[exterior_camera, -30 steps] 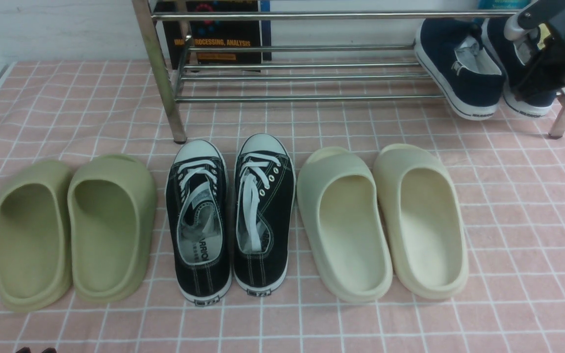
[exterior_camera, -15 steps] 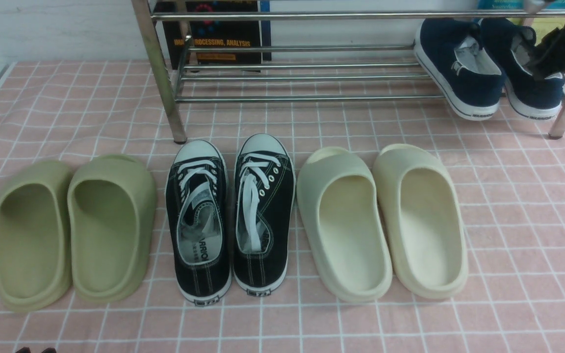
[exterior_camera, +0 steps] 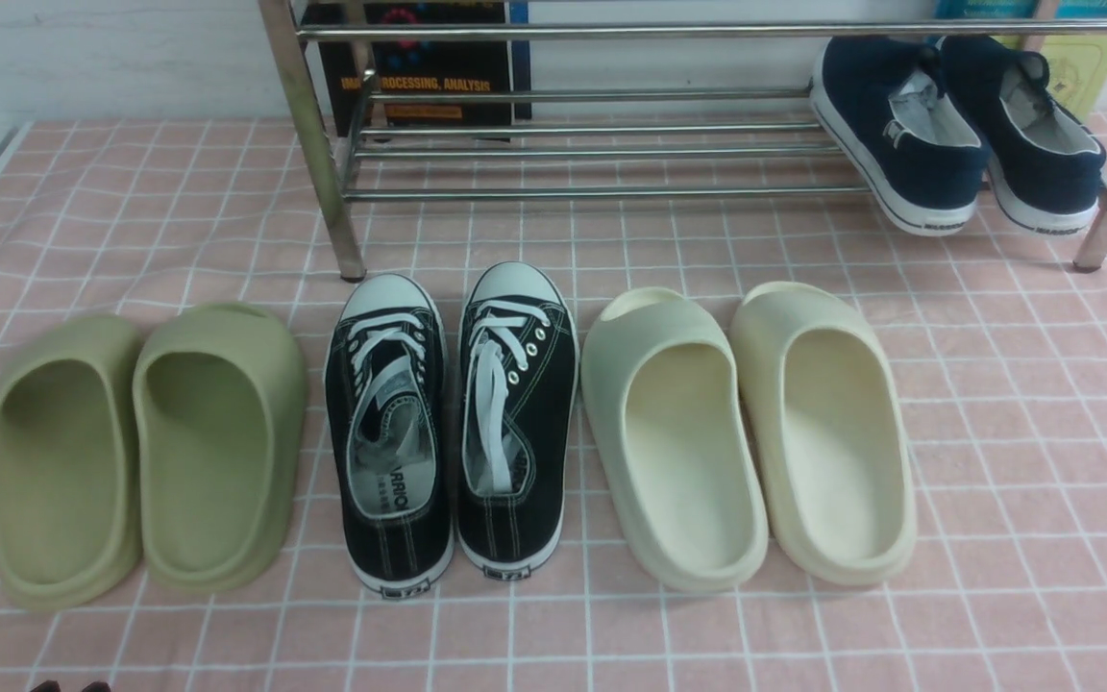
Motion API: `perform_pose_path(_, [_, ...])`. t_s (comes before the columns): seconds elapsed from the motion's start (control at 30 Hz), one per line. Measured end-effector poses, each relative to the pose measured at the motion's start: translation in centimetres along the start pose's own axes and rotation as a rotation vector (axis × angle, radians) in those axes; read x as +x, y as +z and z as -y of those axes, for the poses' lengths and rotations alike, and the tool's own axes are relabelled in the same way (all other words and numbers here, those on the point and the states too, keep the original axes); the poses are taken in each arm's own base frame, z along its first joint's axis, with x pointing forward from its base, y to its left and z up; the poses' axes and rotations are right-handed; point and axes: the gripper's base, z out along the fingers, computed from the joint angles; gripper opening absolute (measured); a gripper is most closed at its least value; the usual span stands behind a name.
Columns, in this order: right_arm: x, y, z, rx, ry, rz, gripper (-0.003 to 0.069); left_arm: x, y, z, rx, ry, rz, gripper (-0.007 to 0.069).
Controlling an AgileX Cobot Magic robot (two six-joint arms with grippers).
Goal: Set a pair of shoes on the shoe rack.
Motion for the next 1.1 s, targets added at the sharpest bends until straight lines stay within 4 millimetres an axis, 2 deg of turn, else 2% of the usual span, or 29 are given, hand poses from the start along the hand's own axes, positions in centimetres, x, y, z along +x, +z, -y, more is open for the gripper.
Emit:
perform_pose_path(0.07, [0.5,-0.8,-0.4,-0.028,0.037,-0.018,-0.0018,0.0,0.0,0.0,0.000,0.000,0.000,0.0239])
perform_pose_path(0.1, [1.5,-2.4,-1.2,-0.073,0.075,-0.041,-0.0018,0.0,0.0,0.0,0.000,0.000,0.000,0.0239])
perform_pose_path(0.17, [2.4,-5.0,-1.9,-0.102,0.096,-0.009,-0.0018,0.0,0.0,0.0,0.000,0.000,0.000,0.0239])
perform_pose_path(0.3, [4.8,-9.2,-3.1,-0.104,0.135,0.133,-0.0018,0.0,0.0,0.0,-0.002,0.005,0.000,0.0239])
perform_pose_path(0.37, [7.4,-11.2,-3.9,-0.095,0.146,0.202,-0.0015,0.0,0.0,0.0,0.000,0.000,0.000,0.0239])
perform_pose_path(0.47, [11.5,-13.0,-4.9,-0.074,0.125,0.272,-0.0015,0.0,0.0,0.0,0.000,0.000,0.000,0.0239])
perform_pose_path(0.5, [11.8,-13.1,-5.0,-0.070,0.123,0.281,-0.0015,0.0,0.0,0.0,0.000,0.000,0.000,0.0239])
perform_pose_path(0.57, [15.1,-13.8,-6.1,-0.080,0.069,0.313,-0.0015,0.0,0.0,0.0,0.000,0.000,0.000,0.0239])
perform_pose_path(0.67, [19.1,-14.0,-7.4,-0.112,-0.010,0.307,-0.0015,0.0,0.0,0.0,-0.002,0.005,0.000,0.0239])
perform_pose_path(0.7, [19.4,-14.1,-7.5,-0.113,-0.016,0.314,-0.0015,0.0,0.0,0.0,-0.002,0.005,0.000,0.0239])
perform_pose_path(0.73, [21.4,-14.2,-8.0,-0.132,-0.045,0.309,-0.0014,0.0,0.0,0.0,0.000,0.000,0.000,0.0239])
perform_pose_path(0.77, [21.6,-14.2,-8.1,-0.136,-0.047,0.306,-0.0014,0.0,0.0,0.0,0.000,0.000,0.000,0.0239])
perform_pose_path(0.8, [23.1,-14.2,-8.5,-0.149,-0.059,0.299,-0.0012,0.0,0.0,0.0,0.000,0.000,0.000,0.0239])
perform_pose_path(0.87, [24.6,-14.1,-8.9,-0.163,-0.066,0.287,-0.0010,0.0,0.0,0.0,0.000,0.000,0.000,0.0239])
perform_pose_path(1.1, [28.1,-13.4,-10.1,-0.261,-0.025,0.180,-0.0008,0.0,0.0,0.0,-0.002,0.005,0.000,0.0239])
